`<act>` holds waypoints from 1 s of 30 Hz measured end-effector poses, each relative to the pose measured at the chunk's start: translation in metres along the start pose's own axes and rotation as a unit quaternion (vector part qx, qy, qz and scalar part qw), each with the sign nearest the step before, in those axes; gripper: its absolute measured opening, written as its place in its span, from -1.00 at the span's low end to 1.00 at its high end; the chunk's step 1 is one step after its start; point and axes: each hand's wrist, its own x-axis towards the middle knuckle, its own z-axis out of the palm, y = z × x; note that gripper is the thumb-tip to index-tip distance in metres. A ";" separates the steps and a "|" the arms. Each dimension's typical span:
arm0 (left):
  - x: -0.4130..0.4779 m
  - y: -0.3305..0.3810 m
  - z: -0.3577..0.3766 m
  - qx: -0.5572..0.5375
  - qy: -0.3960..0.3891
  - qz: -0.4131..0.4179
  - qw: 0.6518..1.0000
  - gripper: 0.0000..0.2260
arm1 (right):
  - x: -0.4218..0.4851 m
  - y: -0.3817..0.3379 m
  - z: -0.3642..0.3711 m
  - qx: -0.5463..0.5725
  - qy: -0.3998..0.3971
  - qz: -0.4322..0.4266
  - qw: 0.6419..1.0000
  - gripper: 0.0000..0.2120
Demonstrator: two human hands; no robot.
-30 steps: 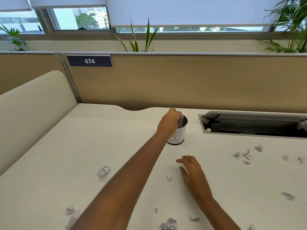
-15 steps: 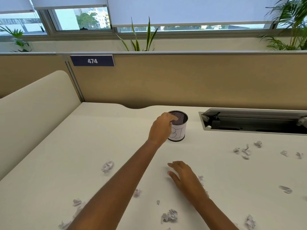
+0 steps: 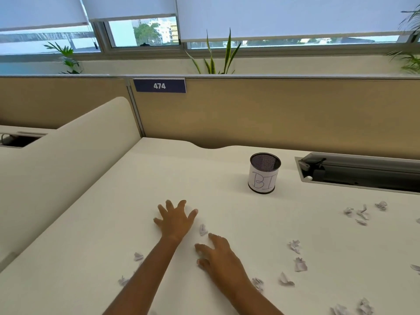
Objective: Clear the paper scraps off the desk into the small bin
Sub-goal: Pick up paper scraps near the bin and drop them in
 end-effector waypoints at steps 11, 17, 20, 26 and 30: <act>-0.025 0.018 0.018 -0.142 -0.016 0.101 0.984 -0.68 | 0.004 0.057 -0.031 -0.087 0.080 0.021 0.993 -0.78; -0.029 0.028 0.019 -0.067 -0.094 0.143 0.983 -0.47 | 0.030 0.084 -0.096 -0.034 0.212 0.070 0.974 -0.84; -0.031 0.031 0.018 -0.003 -0.097 0.157 0.983 -0.53 | 0.049 0.088 -0.130 -0.039 0.271 0.066 0.960 -0.88; -0.037 0.032 0.021 -0.090 -0.053 0.167 0.980 -0.79 | 0.086 0.092 -0.168 -0.023 0.320 0.065 0.945 -0.83; -0.036 0.034 0.022 -0.115 -0.046 0.156 0.980 -0.86 | 0.093 0.098 -0.175 0.030 0.297 0.071 0.952 -0.67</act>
